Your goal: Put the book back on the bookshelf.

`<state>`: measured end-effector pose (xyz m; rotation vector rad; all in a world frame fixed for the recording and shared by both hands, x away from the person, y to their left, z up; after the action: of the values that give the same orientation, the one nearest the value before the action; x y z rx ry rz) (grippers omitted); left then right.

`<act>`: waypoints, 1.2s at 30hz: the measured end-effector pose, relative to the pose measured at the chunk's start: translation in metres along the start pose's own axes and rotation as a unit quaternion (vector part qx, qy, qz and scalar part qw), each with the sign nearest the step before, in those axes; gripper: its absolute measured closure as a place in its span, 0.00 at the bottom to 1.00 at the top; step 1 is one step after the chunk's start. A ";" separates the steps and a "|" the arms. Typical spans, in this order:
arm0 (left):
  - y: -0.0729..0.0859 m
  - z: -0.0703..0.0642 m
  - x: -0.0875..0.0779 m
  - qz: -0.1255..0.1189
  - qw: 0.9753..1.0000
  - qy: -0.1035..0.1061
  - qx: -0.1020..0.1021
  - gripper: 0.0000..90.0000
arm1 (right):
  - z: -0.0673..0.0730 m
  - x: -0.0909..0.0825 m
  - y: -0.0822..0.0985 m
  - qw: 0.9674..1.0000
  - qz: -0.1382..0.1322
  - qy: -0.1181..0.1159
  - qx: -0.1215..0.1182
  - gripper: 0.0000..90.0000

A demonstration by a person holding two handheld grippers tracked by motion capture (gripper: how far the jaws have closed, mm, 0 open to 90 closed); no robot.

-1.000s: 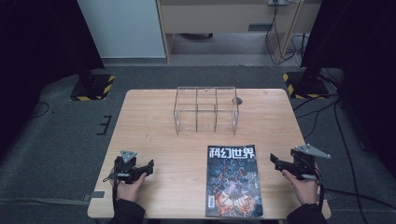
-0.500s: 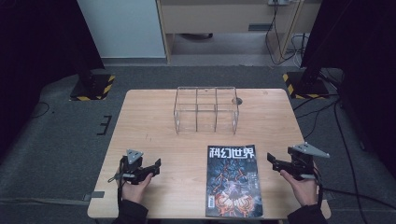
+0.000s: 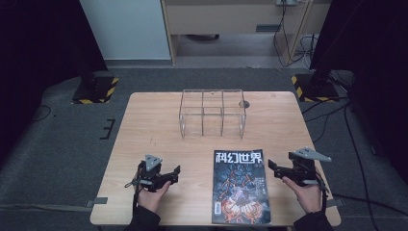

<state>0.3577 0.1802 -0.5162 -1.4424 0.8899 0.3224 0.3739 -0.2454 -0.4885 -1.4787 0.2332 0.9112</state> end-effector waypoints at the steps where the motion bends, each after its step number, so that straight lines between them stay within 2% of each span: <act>1: 0.000 -0.002 0.000 0.002 1.000 0.003 -0.002 0.18 | 0.000 0.000 0.000 1.000 0.000 0.000 0.000 0.11; 17: 0.002 -0.042 0.015 0.014 0.999 0.027 0.042 0.17 | 0.014 0.013 0.011 1.000 0.018 -0.020 -0.007 0.13; 20: 0.004 -0.054 0.019 0.018 0.998 0.033 0.055 0.17 | 0.016 0.016 0.014 0.999 0.024 -0.021 -0.010 0.13; 23: 0.005 -0.059 0.021 0.019 0.997 0.036 0.061 0.17 | 0.017 0.018 0.016 0.999 0.028 -0.023 -0.012 0.14; 27: 0.009 -0.074 0.027 0.023 0.996 0.047 0.077 0.17 | 0.021 0.023 0.022 0.999 0.038 -0.035 -0.010 0.15; 36: 0.014 -0.093 0.036 0.035 0.993 0.064 0.093 0.18 | 0.025 0.033 0.034 0.997 0.053 -0.047 -0.009 0.19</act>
<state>0.3406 0.0841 -0.5402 -1.2717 1.0483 0.1931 0.3637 -0.2153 -0.5320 -1.4470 0.2364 1.0687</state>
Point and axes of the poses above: each handheld gripper's, and its own axes: x roughly forward along the jaws, y roughly out of its underside, z roughly to its left, the point moved 4 cm from there along x, roughly forward along the jaws, and after that the axes turned 8 degrees about z, right-handed, at the moved point
